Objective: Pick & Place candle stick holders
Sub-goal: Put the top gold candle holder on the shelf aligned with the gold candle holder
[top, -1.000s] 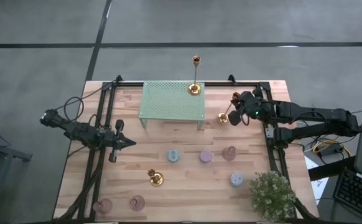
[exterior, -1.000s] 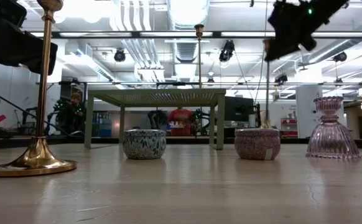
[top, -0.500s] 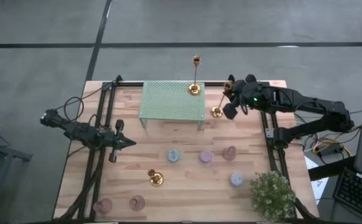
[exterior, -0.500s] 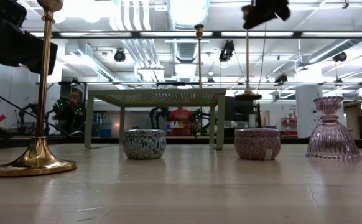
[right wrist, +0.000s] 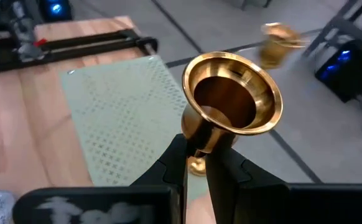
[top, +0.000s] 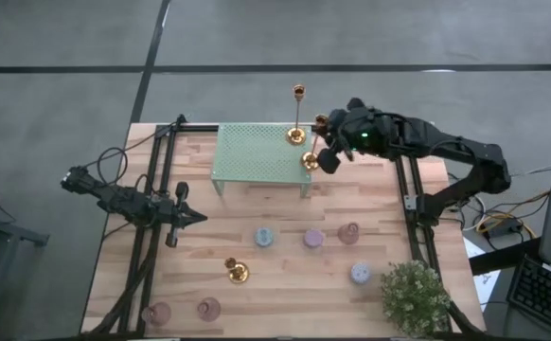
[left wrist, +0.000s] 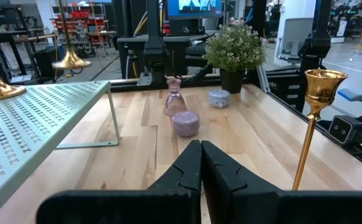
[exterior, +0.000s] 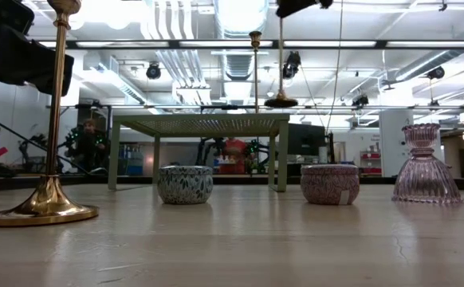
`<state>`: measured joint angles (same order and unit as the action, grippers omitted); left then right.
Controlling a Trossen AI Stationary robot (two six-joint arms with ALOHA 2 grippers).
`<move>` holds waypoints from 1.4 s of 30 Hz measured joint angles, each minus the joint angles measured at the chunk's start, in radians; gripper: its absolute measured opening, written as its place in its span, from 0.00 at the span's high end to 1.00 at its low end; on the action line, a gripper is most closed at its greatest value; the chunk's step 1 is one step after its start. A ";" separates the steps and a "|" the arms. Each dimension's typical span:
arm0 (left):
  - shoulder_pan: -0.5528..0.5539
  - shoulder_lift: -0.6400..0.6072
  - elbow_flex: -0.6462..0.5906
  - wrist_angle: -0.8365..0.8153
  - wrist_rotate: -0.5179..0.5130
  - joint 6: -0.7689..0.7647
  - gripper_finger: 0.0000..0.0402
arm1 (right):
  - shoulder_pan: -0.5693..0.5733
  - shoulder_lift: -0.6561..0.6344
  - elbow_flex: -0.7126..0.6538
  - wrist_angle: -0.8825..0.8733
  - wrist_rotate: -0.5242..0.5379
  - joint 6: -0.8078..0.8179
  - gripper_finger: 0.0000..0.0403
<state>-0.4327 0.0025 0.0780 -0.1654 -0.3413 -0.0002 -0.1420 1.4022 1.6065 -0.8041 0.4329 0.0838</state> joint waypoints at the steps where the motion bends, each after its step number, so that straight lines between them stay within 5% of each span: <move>1: 0.000 0.000 0.000 0.000 0.000 0.000 0.98 | 0.000 0.019 0.009 0.000 -0.012 -0.002 0.93; 42: 0.000 0.000 0.000 0.000 0.000 0.000 0.98 | -0.115 0.156 0.027 0.158 -0.077 -0.084 0.91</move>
<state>-0.4327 0.0027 0.0780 -0.1654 -0.3414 -0.0002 -0.2566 1.5585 1.6333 -0.6464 0.3563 -0.0002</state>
